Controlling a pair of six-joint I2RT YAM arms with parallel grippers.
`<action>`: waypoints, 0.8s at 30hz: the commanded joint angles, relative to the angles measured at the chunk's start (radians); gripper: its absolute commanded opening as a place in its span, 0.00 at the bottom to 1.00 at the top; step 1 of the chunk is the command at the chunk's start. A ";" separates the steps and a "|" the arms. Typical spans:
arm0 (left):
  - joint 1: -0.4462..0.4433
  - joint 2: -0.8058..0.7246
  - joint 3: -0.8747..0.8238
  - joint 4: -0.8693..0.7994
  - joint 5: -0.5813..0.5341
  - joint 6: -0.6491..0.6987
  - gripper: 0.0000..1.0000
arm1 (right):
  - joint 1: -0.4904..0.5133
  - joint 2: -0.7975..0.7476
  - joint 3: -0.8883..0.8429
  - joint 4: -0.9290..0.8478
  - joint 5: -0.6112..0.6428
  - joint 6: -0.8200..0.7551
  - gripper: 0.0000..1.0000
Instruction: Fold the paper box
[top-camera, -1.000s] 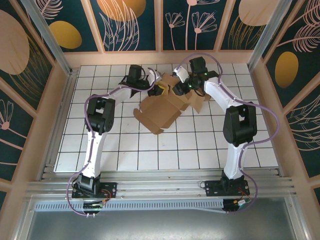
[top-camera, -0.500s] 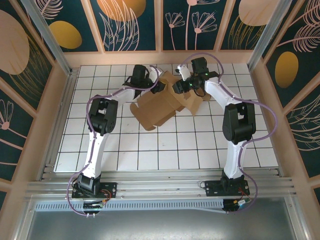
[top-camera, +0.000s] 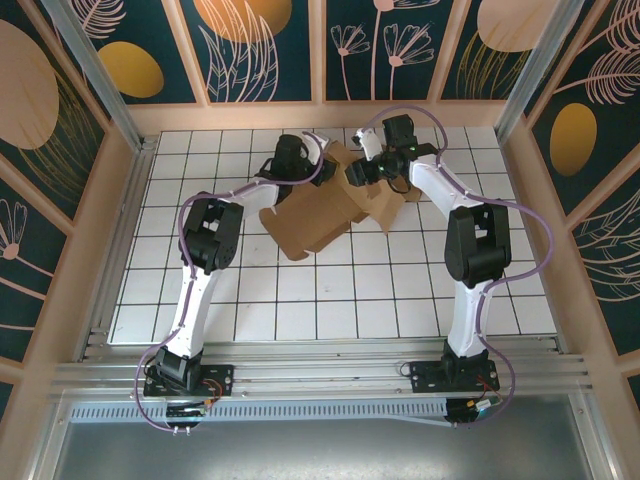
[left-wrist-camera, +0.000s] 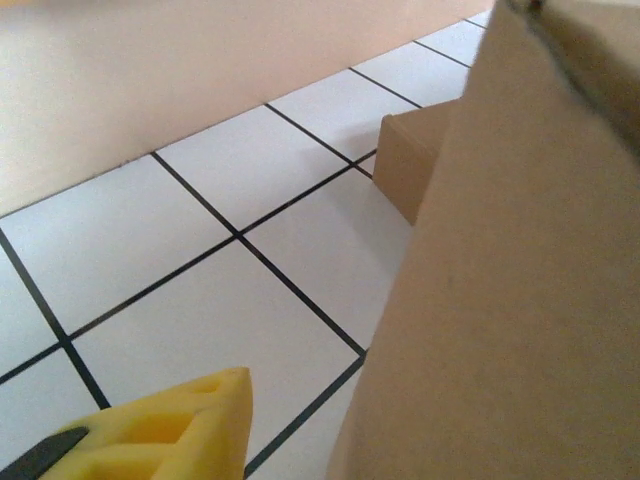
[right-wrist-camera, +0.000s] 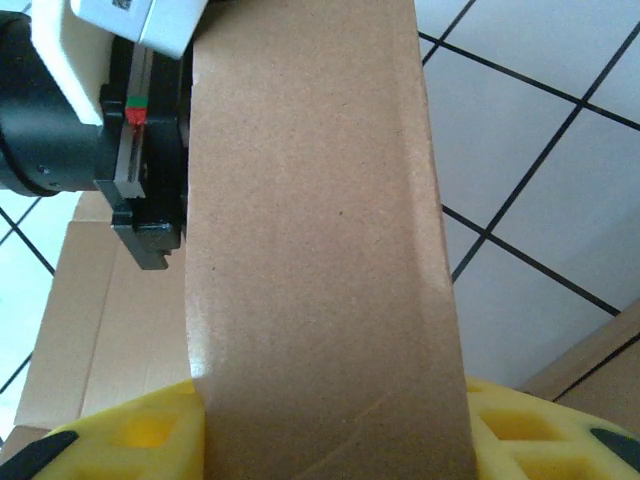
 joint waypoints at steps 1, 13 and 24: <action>0.004 0.012 0.043 -0.010 -0.003 -0.051 0.41 | 0.032 -0.006 0.007 0.033 -0.131 -0.004 0.45; 0.001 -0.129 -0.229 0.169 -0.239 -0.152 0.00 | 0.034 -0.042 0.004 0.116 -0.154 0.148 0.75; -0.048 -0.204 -0.391 0.292 -0.425 -0.201 0.26 | 0.025 -0.334 -0.143 0.180 0.252 0.729 0.82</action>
